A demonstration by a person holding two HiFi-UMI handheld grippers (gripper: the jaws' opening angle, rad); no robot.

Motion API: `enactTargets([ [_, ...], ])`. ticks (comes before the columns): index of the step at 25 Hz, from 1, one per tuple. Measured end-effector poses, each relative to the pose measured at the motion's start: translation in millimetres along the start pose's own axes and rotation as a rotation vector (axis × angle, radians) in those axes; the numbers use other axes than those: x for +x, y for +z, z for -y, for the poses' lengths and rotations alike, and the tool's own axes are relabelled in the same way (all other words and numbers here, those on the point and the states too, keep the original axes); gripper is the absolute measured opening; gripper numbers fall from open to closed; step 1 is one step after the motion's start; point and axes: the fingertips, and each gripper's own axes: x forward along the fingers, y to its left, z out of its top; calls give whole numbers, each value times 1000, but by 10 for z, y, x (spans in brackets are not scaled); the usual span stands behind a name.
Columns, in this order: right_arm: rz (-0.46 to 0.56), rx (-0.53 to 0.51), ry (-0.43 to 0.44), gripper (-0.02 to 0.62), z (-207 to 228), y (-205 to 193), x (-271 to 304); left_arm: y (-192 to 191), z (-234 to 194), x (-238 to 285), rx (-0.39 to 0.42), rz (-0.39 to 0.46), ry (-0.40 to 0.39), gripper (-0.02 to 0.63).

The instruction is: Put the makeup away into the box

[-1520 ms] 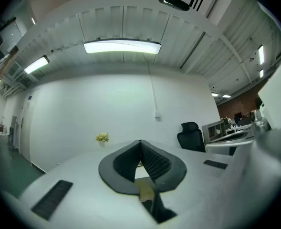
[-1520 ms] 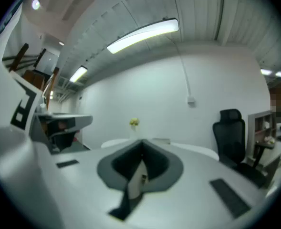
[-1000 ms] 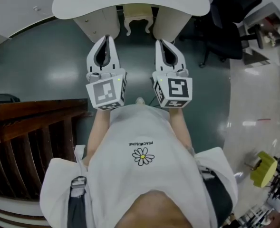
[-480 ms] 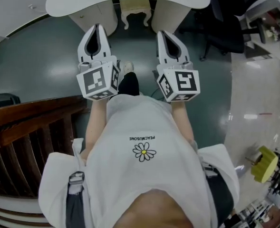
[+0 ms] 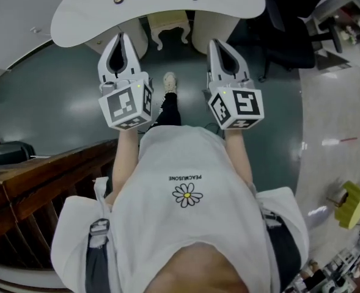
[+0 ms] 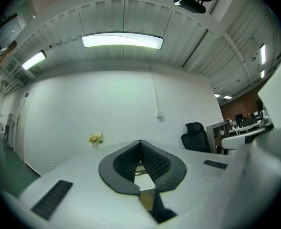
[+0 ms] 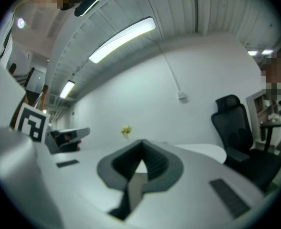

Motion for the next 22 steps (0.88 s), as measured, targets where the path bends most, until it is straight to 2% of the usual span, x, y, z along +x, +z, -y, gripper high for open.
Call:
enactTargets([
  [9, -47, 5, -9, 29, 220, -108, 906, -113, -100, 833, 21, 7, -36, 18],
  [14, -64, 31, -2, 29, 342, -56, 1586, -110, -303, 1516, 23, 22, -37, 18],
  [22, -93, -10, -1, 29, 521, 39, 2882, -210, -673, 2676, 34, 25, -53, 18],
])
